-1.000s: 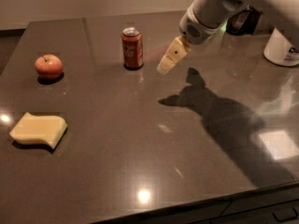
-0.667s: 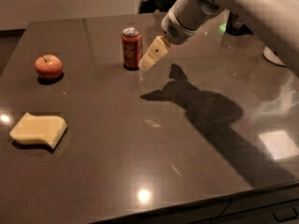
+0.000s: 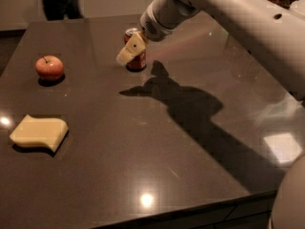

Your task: Move coke can near sponge

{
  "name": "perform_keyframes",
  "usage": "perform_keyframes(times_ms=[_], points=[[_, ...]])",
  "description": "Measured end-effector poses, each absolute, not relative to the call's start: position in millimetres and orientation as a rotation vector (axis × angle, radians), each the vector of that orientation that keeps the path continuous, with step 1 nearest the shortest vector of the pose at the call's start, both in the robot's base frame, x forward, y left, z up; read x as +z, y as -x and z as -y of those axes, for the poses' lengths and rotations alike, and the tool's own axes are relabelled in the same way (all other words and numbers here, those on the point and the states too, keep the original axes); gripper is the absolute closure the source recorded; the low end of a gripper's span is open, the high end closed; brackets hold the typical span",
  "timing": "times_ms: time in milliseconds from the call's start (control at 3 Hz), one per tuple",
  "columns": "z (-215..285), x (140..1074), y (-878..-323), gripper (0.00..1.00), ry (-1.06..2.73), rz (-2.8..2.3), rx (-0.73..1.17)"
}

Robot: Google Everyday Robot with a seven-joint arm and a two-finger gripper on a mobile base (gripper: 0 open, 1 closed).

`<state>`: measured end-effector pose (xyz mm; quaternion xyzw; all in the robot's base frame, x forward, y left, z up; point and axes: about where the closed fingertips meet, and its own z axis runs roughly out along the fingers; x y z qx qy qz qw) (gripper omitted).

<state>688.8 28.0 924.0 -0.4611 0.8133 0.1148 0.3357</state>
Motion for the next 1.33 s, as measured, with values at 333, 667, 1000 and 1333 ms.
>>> perform_keyframes(times_ms=[333, 667, 1000, 1333], points=[[-36.0, 919.2, -708.7, 0.0, 1.157, -2.112, 0.296], [-42.6, 914.0, -725.5, 0.0, 1.126, -2.098, 0.307], [-48.2, 911.6, -734.1, 0.25, 1.108, -2.083, 0.347], [-52.4, 913.7, -736.0, 0.49, 1.105, -2.066, 0.375]])
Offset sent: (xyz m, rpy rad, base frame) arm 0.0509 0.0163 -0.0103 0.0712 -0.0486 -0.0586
